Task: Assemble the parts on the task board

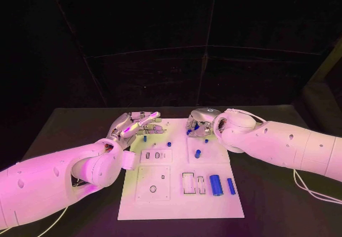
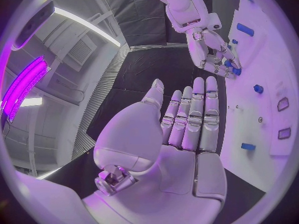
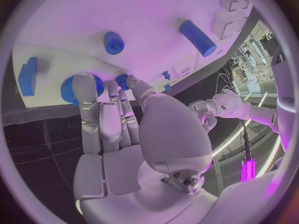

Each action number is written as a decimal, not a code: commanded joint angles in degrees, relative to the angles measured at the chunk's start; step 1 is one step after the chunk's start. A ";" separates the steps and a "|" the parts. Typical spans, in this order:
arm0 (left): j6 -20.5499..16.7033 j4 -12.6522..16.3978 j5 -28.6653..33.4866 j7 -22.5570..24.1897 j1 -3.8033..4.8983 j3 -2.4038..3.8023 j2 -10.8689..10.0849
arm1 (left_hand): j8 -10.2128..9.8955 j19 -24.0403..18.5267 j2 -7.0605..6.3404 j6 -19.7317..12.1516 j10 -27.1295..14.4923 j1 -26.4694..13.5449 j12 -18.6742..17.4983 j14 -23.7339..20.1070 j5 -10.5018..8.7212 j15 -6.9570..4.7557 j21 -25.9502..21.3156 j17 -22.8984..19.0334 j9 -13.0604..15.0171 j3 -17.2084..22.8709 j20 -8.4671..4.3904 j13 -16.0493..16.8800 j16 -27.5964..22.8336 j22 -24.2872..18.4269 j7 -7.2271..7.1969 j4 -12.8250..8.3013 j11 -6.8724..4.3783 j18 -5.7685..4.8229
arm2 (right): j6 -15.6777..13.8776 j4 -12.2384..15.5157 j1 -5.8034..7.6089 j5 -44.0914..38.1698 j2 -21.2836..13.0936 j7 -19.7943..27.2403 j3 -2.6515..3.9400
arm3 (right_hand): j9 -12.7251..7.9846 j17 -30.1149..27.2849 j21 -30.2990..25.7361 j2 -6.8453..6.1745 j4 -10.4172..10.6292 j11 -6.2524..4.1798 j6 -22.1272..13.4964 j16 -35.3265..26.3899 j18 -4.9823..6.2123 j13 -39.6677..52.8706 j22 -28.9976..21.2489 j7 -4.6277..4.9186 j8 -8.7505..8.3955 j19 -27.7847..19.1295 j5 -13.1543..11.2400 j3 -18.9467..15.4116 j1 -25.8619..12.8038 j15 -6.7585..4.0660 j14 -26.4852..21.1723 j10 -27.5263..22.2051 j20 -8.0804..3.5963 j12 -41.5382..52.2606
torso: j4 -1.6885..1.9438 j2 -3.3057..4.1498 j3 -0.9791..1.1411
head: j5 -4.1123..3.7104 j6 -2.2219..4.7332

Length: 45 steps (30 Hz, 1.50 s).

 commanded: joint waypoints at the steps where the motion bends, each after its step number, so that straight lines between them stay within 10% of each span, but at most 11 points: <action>1: 0.89 0.09 -0.38 -0.05 0.10 0.05 -0.01 | -0.29 0.37 -0.37 0.26 -0.05 -0.22 -0.22 0.15 0.22 -0.09 0.21 0.05 -0.05 -0.34 -0.03 -0.09 -0.19 0.08 0.17 0.00 0.13 0.79 | 1.93 -0.25 0.15 -0.55 0.31 -0.34 0.05 | 0.10 0.30 0.87 -0.18 0.05 -0.02 0.48 0.57 -0.40 0.08 0.87 -0.10 0.29 0.49 0.07 0.65 0.68 0.10 2.32 0.58 0.06 0.38 | 0.12 0.16 0.04 | 0.04 -0.09; 12: 0.97 -0.14 -0.38 -0.32 0.11 0.05 0.03 | -0.39 0.49 -0.43 0.24 -0.07 0.06 -0.29 0.21 0.26 -0.10 0.22 0.17 -0.04 -0.23 -0.05 -0.11 -0.28 0.07 0.21 -0.27 0.15 0.78 | 0.73 -0.62 0.14 -0.90 0.86 -0.31 0.04 | 0.31 1.55 5.57 0.70 0.53 -0.63 2.64 1.96 -1.13 0.32 6.75 -0.64 1.01 1.36 -1.43 3.35 1.67 -0.36 2.38 2.58 -0.17 1.29 | 0.09 0.27 0.12 | 0.21 0.05; 29: 1.00 -0.37 -0.38 -0.67 0.18 0.05 -0.25 | -0.43 0.53 -0.45 0.22 -0.10 0.15 -0.33 0.22 0.27 -0.10 0.22 0.21 -0.04 -0.19 -0.05 -0.12 -0.31 0.07 0.24 -0.36 0.17 0.78 | -11.15 2.57 0.15 -0.39 0.01 0.75 0.08 | 0.89 1.50 9.52 1.44 -0.18 -1.88 6.11 2.43 -1.74 1.43 11.54 -1.74 2.45 2.04 -1.89 6.79 3.28 -1.35 2.25 5.38 -1.13 2.61 | 0.23 0.42 0.10 | 0.49 1.06; 45: 1.15 -1.85 -0.38 -0.80 0.25 0.05 0.23 | -0.47 0.57 -0.42 0.22 -0.10 0.26 -0.35 0.22 0.27 -0.09 0.22 0.25 -0.04 -0.12 -0.06 -0.12 -0.36 0.07 0.25 -0.45 0.17 0.78 | -13.56 -5.68 0.23 0.12 7.78 0.37 0.12 | 0.70 1.23 10.06 0.65 0.20 -1.57 5.56 2.43 -1.79 1.53 11.95 -1.43 1.90 1.69 -2.04 7.43 2.36 -1.13 2.15 4.83 -1.01 2.13 | 0.74 0.63 -0.06 | 0.81 1.35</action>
